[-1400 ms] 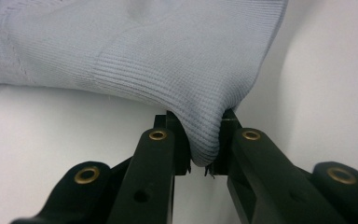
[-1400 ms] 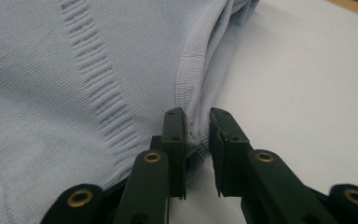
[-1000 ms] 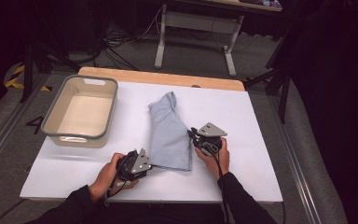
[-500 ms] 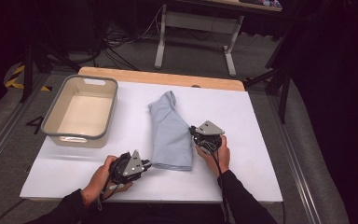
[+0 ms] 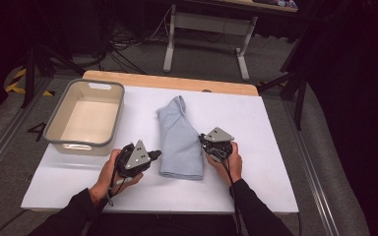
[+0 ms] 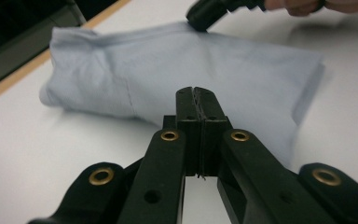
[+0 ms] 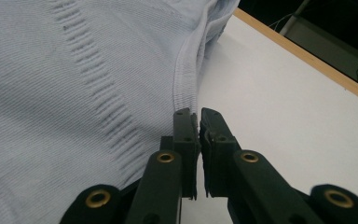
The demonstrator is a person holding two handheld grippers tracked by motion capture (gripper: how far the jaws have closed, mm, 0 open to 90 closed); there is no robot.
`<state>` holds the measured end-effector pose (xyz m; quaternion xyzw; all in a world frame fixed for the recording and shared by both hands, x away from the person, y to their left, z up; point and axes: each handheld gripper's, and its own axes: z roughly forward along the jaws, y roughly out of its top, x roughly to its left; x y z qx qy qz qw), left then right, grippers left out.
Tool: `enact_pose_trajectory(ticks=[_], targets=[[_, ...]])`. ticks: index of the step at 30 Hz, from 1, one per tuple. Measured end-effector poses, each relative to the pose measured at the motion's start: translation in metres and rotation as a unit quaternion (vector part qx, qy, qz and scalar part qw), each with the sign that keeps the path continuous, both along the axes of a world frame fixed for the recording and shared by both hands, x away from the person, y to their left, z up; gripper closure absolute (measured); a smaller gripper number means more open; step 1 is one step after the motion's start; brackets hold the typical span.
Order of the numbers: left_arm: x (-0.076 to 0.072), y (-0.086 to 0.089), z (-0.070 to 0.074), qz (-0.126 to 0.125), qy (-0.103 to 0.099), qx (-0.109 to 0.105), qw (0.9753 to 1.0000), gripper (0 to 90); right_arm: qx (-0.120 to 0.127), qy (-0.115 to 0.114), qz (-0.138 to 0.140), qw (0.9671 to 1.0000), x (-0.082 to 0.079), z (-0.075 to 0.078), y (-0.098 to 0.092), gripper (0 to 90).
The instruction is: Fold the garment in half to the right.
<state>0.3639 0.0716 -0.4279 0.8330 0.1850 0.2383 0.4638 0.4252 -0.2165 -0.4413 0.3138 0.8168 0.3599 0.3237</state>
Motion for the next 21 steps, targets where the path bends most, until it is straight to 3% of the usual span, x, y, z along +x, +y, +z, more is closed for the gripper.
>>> enact_pose_trajectory(ticks=[3,7,13,18,21], targets=[[0.012,-0.008,0.000,-0.002,-0.002,-0.010,1.0000,89.8,-0.001,0.006,-0.001,1.0000,-0.001,0.000,-0.001,85.3],[0.018,-0.020,-0.007,-0.005,-0.007,0.010,0.9999,89.9,-0.020,0.005,0.000,0.9998,-0.002,-0.002,0.003,85.2],[0.024,-0.023,-0.018,-0.003,0.013,0.023,0.9996,89.9,-0.025,0.012,0.005,0.9996,-0.002,-0.005,0.002,85.4],[0.025,-0.026,-0.035,-0.007,0.029,0.052,0.9982,89.9,-0.035,0.013,0.006,0.9993,-0.002,-0.011,0.003,85.3],[0.026,-0.026,-0.038,-0.009,0.038,0.054,0.9978,89.9,-0.043,0.011,0.008,0.9990,-0.003,-0.014,0.004,85.3]])
